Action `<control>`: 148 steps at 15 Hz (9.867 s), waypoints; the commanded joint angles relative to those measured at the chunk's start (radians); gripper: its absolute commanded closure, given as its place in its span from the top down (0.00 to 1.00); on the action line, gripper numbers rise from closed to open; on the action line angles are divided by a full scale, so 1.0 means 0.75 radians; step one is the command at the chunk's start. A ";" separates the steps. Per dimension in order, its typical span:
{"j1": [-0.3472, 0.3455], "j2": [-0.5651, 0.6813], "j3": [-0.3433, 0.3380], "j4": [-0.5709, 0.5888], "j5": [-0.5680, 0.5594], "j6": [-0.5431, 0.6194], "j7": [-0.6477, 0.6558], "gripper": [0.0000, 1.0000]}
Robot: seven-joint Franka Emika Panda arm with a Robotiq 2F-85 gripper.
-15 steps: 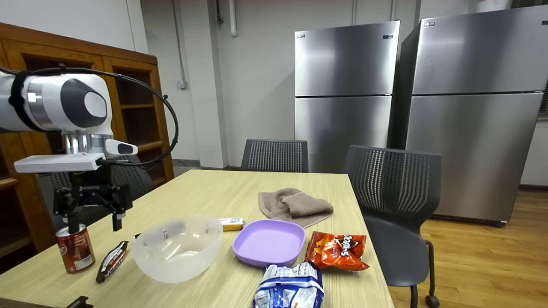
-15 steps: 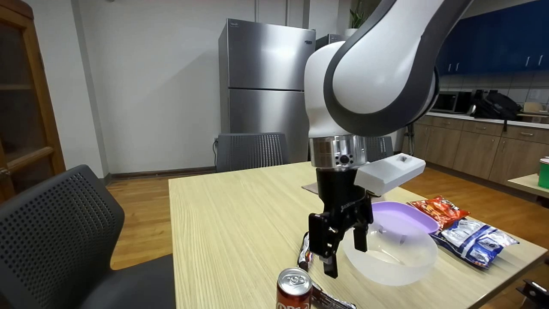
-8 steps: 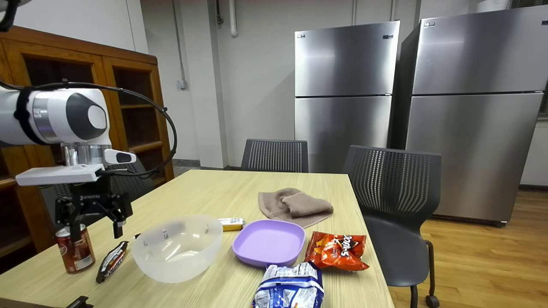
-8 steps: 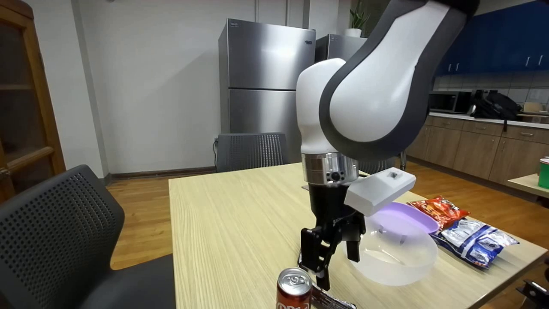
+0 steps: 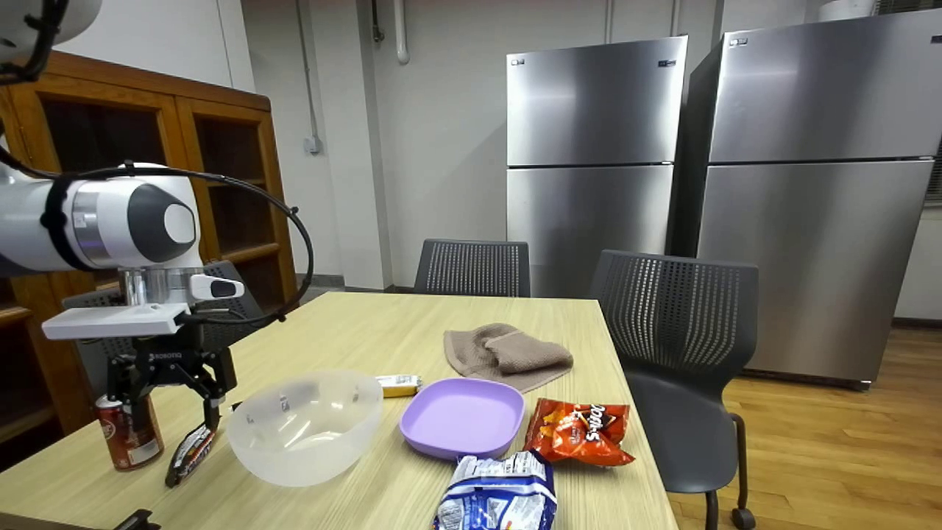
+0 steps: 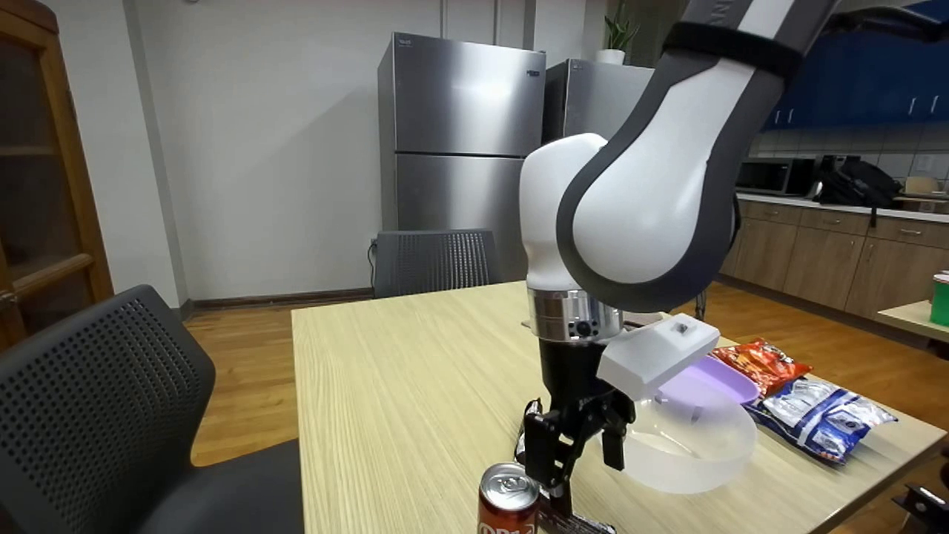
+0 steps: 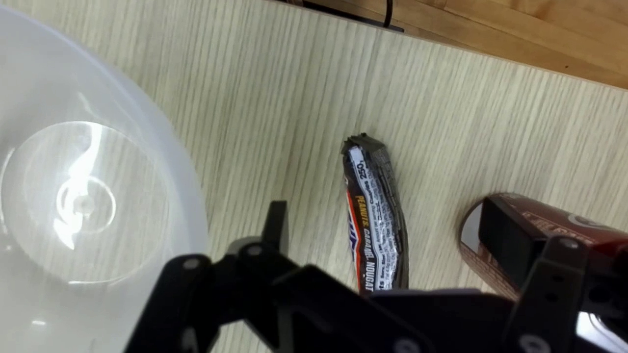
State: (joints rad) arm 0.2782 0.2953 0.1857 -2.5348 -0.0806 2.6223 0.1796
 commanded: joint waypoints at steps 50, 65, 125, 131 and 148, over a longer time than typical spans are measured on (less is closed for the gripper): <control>0.054 0.074 -0.044 -0.078 -0.284 0.228 -0.199 1.00; 0.218 0.202 -0.200 -0.029 -0.345 0.356 -0.166 1.00; -0.201 -0.341 -0.117 -0.119 0.206 -0.011 -0.441 0.05; -0.328 -0.301 -0.192 -0.061 0.267 -0.026 -0.663 0.05; -0.645 0.101 -0.309 0.327 0.253 -0.100 -0.968 0.05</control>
State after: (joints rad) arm -0.1622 0.2910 -0.0648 -2.3846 0.1047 2.5835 -0.5327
